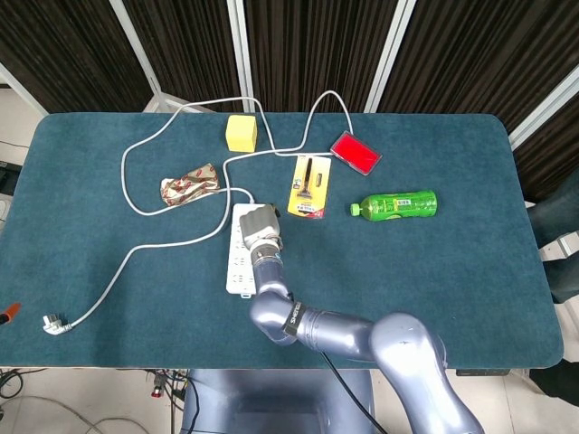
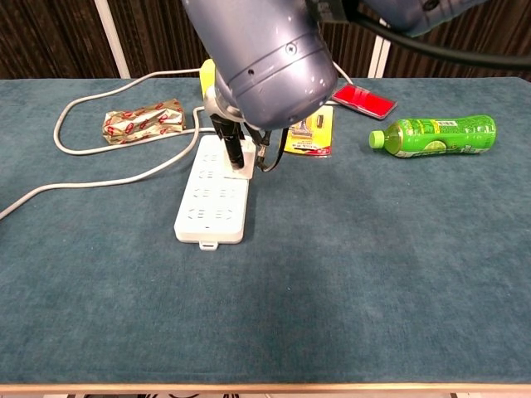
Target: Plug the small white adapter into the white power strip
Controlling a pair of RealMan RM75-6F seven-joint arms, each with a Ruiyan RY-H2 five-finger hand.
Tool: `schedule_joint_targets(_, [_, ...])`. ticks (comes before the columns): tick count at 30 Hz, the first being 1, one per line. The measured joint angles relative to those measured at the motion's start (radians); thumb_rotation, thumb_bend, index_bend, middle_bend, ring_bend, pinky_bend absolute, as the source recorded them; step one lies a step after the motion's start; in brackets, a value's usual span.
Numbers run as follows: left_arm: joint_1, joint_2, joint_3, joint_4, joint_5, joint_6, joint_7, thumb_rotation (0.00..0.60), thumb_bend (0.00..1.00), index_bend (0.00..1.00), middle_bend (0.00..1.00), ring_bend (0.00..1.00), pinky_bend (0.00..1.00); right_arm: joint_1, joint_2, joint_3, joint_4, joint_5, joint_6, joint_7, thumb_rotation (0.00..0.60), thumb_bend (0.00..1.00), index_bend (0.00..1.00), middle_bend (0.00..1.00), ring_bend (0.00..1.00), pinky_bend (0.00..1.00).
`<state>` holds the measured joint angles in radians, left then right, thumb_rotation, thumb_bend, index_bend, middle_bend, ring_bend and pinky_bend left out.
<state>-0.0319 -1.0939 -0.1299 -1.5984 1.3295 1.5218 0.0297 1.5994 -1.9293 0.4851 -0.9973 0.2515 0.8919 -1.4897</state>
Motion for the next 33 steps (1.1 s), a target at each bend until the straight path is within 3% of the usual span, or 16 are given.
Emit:
schedule_joint_targets(10, [0.0, 0.001, 0.0, 0.001, 0.0, -0.001, -0.001, 0.6, 0.08, 0.18, 0.0, 0.0, 0.0, 0.006, -0.037, -0.035, 0.008, -0.088, 0.022, 0.0, 0.6, 0.47, 0.83, 0.71, 0.64, 0.32])
schedule_joint_targets(33, [0.0, 0.0, -0.002, 0.002, -0.001, 0.002, -0.004, 0.6, 0.08, 0.18, 0.0, 0.0, 0.0, 0.002, -0.065, -0.016, 0.015, -0.108, 0.018, -0.012, 0.6, 0.47, 0.82, 0.72, 0.65, 0.33])
